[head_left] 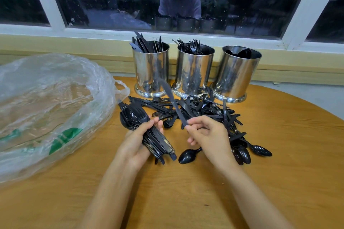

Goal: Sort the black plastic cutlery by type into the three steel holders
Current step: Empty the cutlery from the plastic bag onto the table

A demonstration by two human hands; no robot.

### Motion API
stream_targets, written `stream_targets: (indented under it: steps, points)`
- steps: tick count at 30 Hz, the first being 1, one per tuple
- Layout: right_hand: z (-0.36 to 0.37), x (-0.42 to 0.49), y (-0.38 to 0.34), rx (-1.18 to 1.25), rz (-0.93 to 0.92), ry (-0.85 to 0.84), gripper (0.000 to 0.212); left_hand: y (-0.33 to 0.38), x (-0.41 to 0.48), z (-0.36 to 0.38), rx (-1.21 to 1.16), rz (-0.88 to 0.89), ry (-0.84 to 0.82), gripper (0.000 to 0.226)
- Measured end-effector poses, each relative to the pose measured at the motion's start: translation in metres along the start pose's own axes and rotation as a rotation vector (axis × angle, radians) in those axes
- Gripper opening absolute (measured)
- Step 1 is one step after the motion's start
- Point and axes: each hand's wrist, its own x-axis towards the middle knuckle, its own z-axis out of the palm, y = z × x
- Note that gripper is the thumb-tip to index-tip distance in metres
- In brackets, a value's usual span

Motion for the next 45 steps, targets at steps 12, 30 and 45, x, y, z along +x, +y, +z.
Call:
stream_targets:
  steps: [12,30,45]
  points:
    - [0.008,-0.003,0.007,-0.208,-0.095,-0.096,0.006,0.003,0.001,-0.003,0.003,-0.041,0.046,0.012]
    - [-0.015,0.025,0.033,-0.841,-0.169,0.116,0.015,0.003,-0.005,0.000,0.040,-0.010,0.027,0.042]
    - [-0.016,0.023,0.028,-0.676,-0.256,0.241,0.010,0.001,-0.003,-0.001,0.020,-0.036,0.037,0.041]
